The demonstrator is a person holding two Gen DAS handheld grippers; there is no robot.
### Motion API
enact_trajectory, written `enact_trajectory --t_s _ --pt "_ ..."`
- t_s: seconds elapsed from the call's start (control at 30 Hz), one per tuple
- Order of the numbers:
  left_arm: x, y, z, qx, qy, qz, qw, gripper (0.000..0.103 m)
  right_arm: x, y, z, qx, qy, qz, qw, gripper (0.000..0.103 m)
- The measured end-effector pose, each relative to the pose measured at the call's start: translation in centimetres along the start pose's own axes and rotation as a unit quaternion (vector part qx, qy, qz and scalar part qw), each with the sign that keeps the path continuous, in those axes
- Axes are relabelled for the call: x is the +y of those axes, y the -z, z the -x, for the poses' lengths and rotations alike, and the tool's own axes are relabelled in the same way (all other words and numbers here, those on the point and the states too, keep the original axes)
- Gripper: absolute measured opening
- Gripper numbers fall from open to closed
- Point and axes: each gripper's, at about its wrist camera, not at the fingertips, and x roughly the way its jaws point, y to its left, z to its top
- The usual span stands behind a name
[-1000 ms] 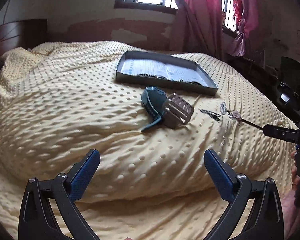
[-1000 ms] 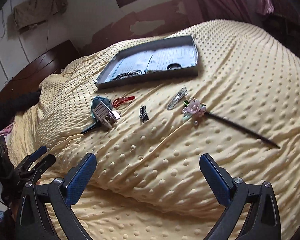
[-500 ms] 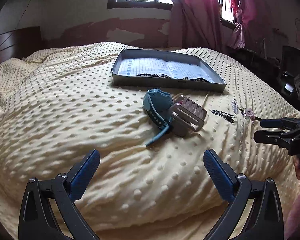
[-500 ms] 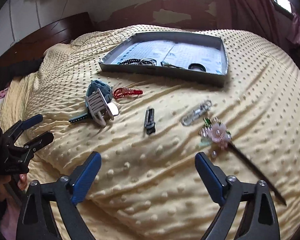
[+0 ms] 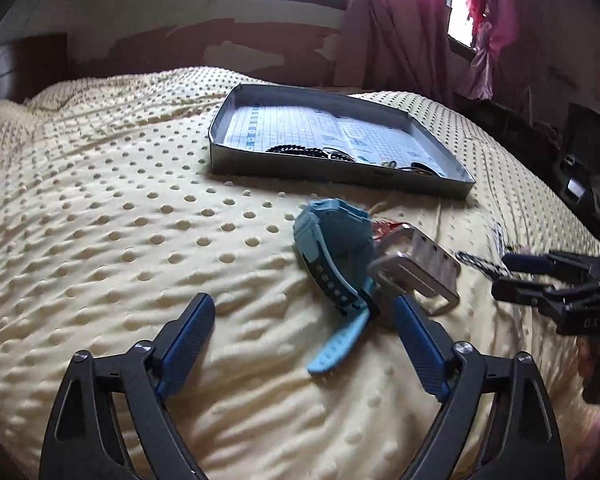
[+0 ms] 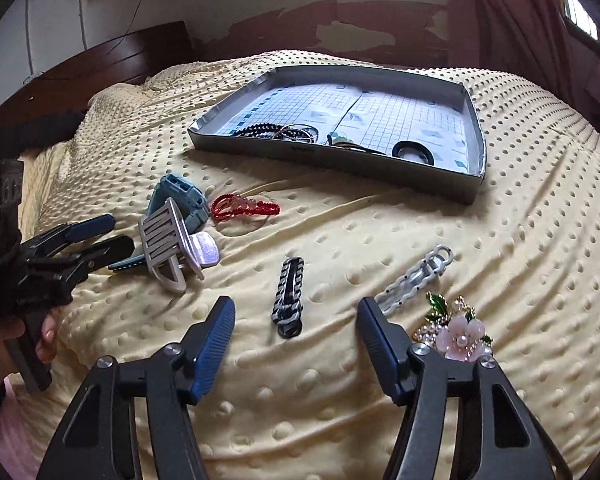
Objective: Organize jewelry
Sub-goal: 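Grasp the blue watch with the left tool while the right tool grasps the black hair clip, then carry the blue watch and black hair clip into the grey tray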
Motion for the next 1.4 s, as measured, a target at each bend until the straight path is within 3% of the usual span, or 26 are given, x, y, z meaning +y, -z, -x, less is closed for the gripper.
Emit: enact_trajectory --t_s 0.1,0.23,0.5,0.57,0.73,0.97,1.03,1.07,1.4 --pt "0.4 -0.7 -0.4 -0.003 0.010 0.009 0.9999 0.078 0.0 -0.2 -0.4 -0.001 0.001 0.002 1.000 0.050" --pt "0.4 -1.3 -1.1 0.005 0.020 0.014 0.9997 0.061 0.3 -0.3 -0.8 0.002 0.005 0.011 1.000 0.048" --pt "0.9 -1.9 -2.3 0.013 0.031 0.033 0.9989 0.046 0.4 -0.7 -1.3 0.002 0.005 0.010 1.000 0.043" --pt "1.0 -1.9 -2.5 0.019 0.039 0.036 0.9984 0.031 0.4 -0.8 -1.4 0.002 0.004 0.009 1.000 0.042" --pt "1.2 -1.9 -2.7 0.024 0.060 0.055 0.9964 0.018 0.6 -0.8 -1.6 0.005 0.006 0.010 1.000 0.034" --pt "0.9 -1.6 -1.8 0.016 0.044 0.069 0.9965 0.006 0.7 -0.3 -1.8 0.021 0.015 0.006 1.000 0.029" --pt "0.9 -1.5 -1.4 0.013 0.038 0.076 0.9963 0.004 0.6 -0.2 -1.7 0.020 0.017 0.003 1.000 0.016" --pt "0.9 -1.4 -1.3 0.013 0.037 0.080 0.9960 0.003 0.6 -0.2 -1.7 0.020 0.015 0.002 1.000 0.014" --pt "0.4 -1.1 1.0 -0.017 0.028 0.101 0.9943 0.001 1.3 -0.2 -0.8 0.009 0.005 0.006 1.000 0.014"
